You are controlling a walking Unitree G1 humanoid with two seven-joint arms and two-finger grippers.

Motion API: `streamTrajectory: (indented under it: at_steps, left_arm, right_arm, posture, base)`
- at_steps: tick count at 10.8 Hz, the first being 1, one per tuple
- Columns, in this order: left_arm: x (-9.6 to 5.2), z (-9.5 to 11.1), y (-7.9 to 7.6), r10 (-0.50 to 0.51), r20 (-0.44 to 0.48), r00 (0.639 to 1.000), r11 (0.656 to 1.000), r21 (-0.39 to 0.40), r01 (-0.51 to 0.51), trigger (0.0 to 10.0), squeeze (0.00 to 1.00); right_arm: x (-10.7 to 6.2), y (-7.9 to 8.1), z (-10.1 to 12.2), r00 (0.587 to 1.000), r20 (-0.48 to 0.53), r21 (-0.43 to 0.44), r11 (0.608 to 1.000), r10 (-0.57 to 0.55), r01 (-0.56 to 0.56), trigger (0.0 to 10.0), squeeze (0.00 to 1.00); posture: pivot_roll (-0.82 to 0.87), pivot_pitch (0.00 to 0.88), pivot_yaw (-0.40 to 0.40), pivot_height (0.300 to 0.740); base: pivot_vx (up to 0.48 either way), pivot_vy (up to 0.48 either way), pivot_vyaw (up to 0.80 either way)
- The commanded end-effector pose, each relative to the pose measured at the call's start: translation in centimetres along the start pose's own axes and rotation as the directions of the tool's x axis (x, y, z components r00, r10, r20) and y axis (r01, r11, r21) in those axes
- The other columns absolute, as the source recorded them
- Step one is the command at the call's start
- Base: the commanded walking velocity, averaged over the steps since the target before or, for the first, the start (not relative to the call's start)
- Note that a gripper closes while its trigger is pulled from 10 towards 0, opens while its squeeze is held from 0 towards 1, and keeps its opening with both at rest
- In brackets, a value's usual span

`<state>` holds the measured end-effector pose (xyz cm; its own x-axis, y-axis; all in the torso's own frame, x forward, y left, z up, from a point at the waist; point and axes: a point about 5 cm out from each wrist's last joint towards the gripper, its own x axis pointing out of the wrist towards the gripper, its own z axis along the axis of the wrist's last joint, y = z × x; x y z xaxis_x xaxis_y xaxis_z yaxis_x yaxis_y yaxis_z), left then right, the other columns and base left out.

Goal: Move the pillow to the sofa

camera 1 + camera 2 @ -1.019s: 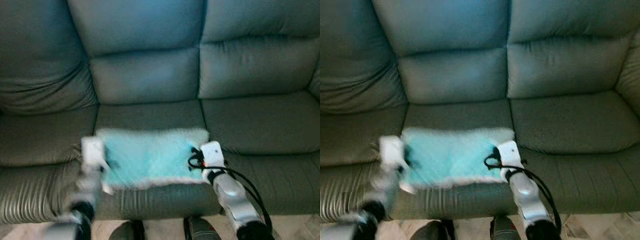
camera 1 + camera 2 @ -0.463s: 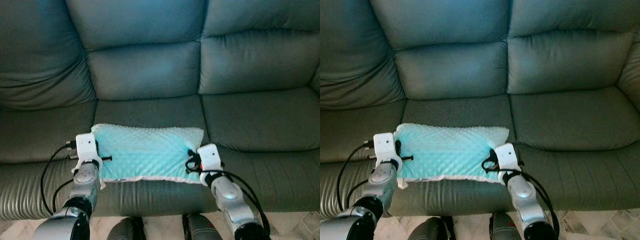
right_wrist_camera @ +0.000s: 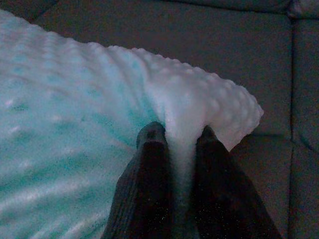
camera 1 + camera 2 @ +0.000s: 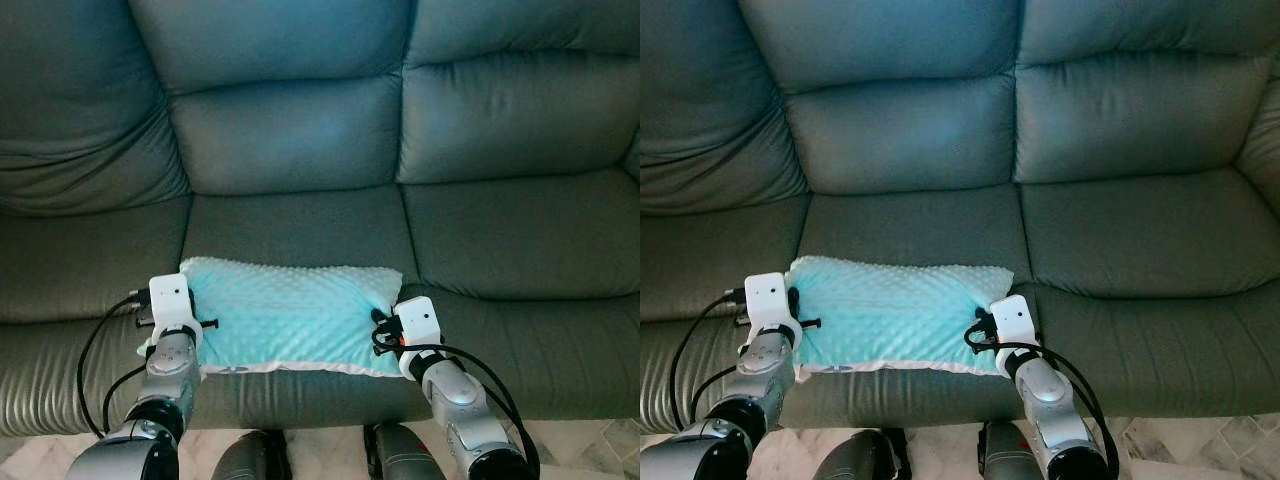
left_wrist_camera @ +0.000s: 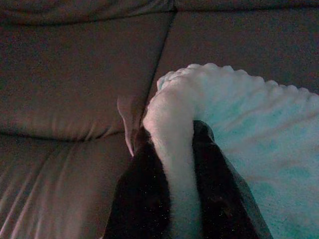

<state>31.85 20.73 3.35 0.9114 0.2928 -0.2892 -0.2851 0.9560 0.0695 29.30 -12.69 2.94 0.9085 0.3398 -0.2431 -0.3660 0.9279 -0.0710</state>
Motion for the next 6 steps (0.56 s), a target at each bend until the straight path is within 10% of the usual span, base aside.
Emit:
streamTrajectory:
  at_steps: [1, 6]
  left_arm:
    - [-0.46, -1.41, 1.02, 0.041, -0.044, 0.998, 0.999, 0.017, -0.040, 10.0, 1.00]
    - [-0.73, -2.05, 1.19, 0.055, -0.065, 0.996, 0.998, 0.013, -0.054, 10.0, 1.00]
  right_arm:
    - [-0.30, 0.17, -0.72, 1.000, -0.017, 0.012, 1.000, -0.001, 0.001, 10.0, 1.00]
    - [-0.20, -0.09, -0.50, 1.000, -0.001, -0.007, 1.000, -0.017, 0.017, 10.0, 1.00]
  posture:
    - [-0.32, 0.355, 0.085, 0.740]
    - [-0.31, 0.360, 0.087, 0.740]
  base:
    - [0.000, 0.000, 0.00]
    - [0.000, 0.000, 0.00]
